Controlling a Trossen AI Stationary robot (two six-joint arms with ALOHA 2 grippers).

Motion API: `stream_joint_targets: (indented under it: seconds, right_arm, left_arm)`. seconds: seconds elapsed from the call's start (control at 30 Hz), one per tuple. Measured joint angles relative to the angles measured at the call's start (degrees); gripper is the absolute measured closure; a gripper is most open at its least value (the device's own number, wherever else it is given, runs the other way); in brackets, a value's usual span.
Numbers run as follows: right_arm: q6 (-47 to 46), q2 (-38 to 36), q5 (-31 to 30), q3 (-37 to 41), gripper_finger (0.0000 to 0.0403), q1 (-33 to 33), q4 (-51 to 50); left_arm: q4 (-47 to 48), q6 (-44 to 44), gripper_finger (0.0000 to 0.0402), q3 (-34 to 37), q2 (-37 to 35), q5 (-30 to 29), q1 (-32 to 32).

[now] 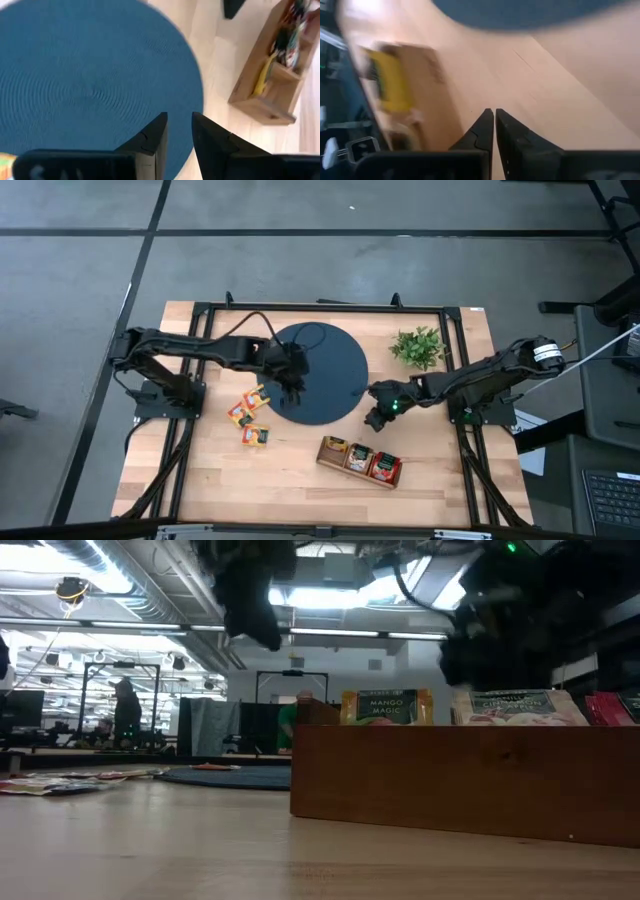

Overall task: Pick & Place Tea
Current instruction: Put the yellow tea bag into the left section of the wooden organizer

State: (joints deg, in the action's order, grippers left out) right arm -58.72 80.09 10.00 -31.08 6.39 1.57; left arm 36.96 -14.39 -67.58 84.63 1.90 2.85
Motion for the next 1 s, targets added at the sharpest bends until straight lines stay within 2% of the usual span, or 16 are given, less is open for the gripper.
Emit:
stream_joint_targets:
  seconds: [0.17,0.5,0.73,0.87,1.0]
  right_arm:
    - [6.5,0.0,-1.1,-6.7,0.038,-2.2,-1.1]
    - [13.1,1.4,-2.8,-16.7,0.038,-5.0,-4.3]
    - [13.8,5.7,-2.4,-20.6,0.038,-6.1,-4.2]
    - [11.4,8.0,-2.4,-22.3,0.038,-6.7,-4.1]
    - [11.1,10.0,-0.6,-24.5,0.038,-6.9,-3.9]
  left_arm:
    - [-0.8,-2.2,0.0325,8.1,-4.5,0.2,1.6]
    - [-1.5,-19.1,0.0342,26.8,-17.9,-1.6,3.2]
    - [8.2,-27.4,0.035,32.0,-21.9,-3.6,3.2]
    - [8.4,-28.4,0.0355,33.3,-21.9,-3.7,3.2]
    - [8.0,-28.4,0.0362,33.9,-21.5,-7.0,3.2]
